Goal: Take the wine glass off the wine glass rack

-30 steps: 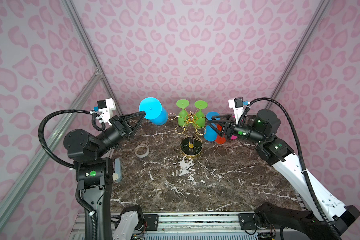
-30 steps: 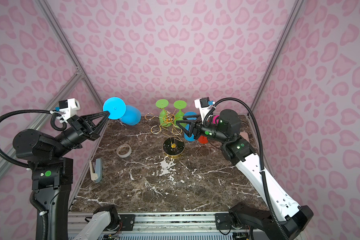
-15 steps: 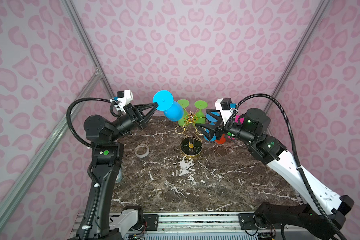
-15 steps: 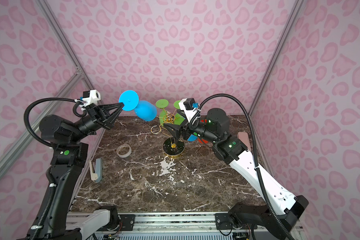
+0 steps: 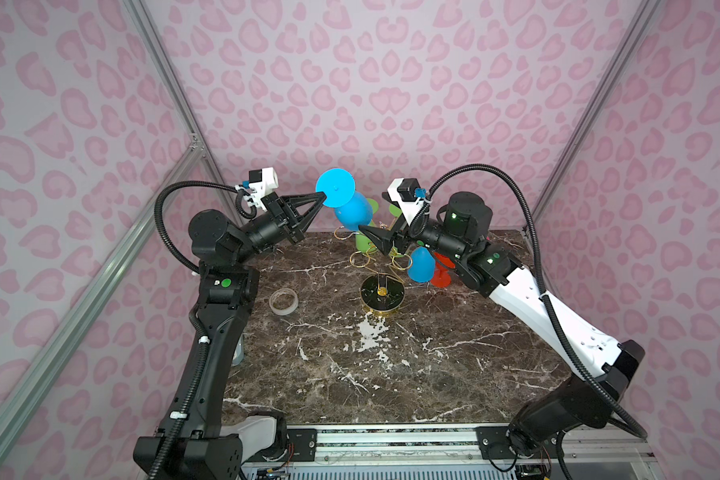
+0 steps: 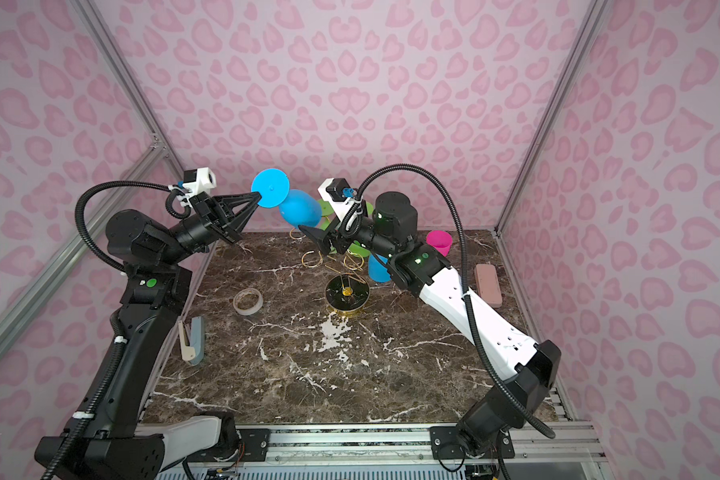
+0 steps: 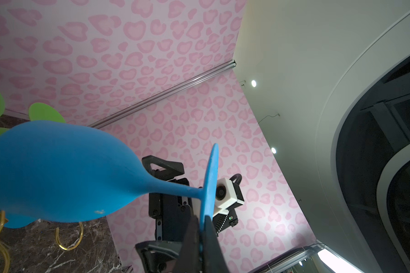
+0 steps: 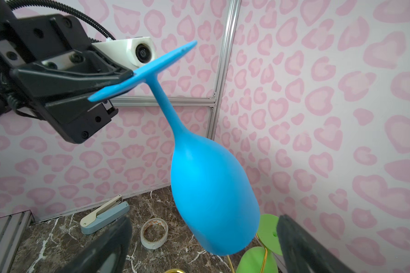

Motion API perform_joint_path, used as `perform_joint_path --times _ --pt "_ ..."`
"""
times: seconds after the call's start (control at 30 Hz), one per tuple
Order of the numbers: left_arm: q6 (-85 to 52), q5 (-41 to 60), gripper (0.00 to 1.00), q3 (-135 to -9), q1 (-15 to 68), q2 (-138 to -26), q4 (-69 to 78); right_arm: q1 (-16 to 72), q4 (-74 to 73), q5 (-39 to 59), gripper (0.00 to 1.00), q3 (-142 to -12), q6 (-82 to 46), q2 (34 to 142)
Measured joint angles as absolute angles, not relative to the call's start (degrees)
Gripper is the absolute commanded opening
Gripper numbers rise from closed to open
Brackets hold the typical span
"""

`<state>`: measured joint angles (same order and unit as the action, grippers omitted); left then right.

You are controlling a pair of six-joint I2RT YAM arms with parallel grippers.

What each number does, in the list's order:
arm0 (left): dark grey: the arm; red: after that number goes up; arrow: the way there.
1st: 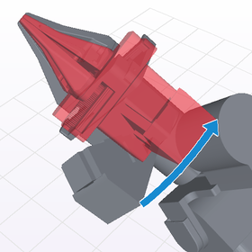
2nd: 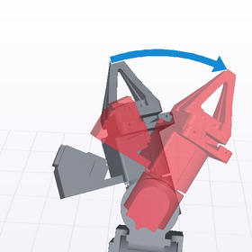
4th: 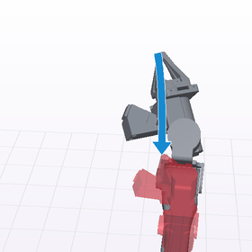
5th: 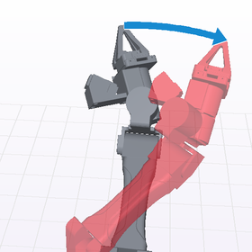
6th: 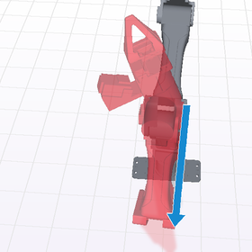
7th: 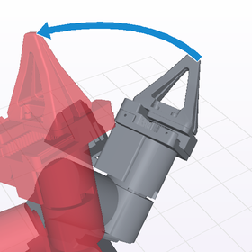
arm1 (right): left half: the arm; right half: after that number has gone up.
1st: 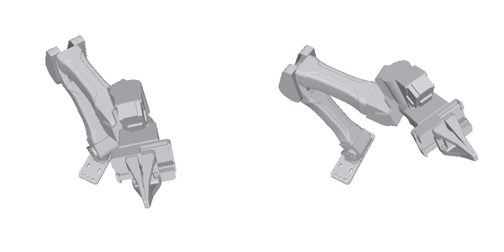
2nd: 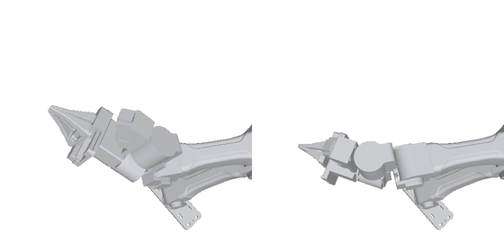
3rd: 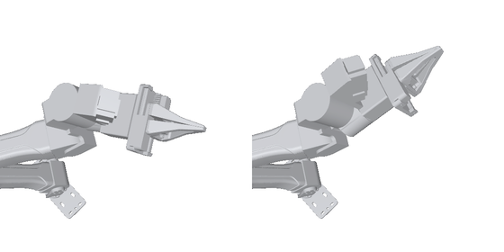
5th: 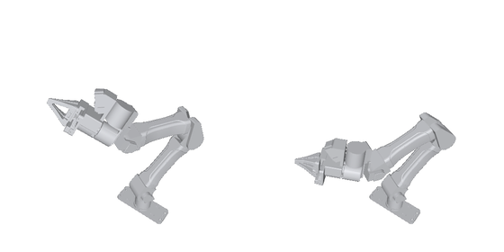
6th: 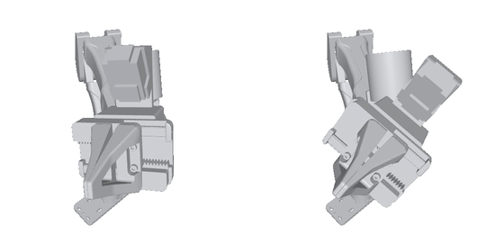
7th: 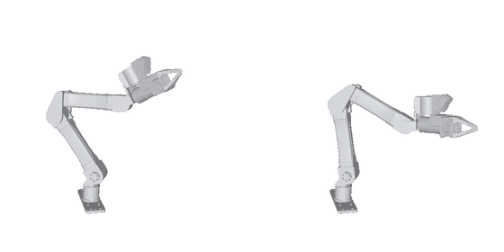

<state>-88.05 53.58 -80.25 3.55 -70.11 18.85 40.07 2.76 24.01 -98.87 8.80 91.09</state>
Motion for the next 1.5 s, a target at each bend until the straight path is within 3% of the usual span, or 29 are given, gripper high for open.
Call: perform_joint_path --times 0.67,1.1,1.17,1.4,1.5 --pt "-93.49 55.11 0.04 -81.08 3.86 -71.68 24.58 42.26 -1.65 16.84 0.97 -104.79 14.61 100.51" --pt "-96.18 55.09 0.04 -79.88 4.12 -72.53 27.77 42.74 -1.41 15.57 0.81 -104.49 15.88 99.94" --pt "-96.42 55.13 0.08 -80.16 4.23 -72.84 27.99 42.74 -0.89 15.2 0.81 -104.27 15.99 99.44" --pt "-96.29 55.07 0.4 -81.97 4.16 -74.35 28.21 42.74 2.72 14.37 0.81 -104.44 14.85 96.51" --pt "-95.13 55.07 0.45 -83.7 4.19 -75.46 27.92 42.7 6.2 13.26 0.81 -106.06 13.85 95.15"
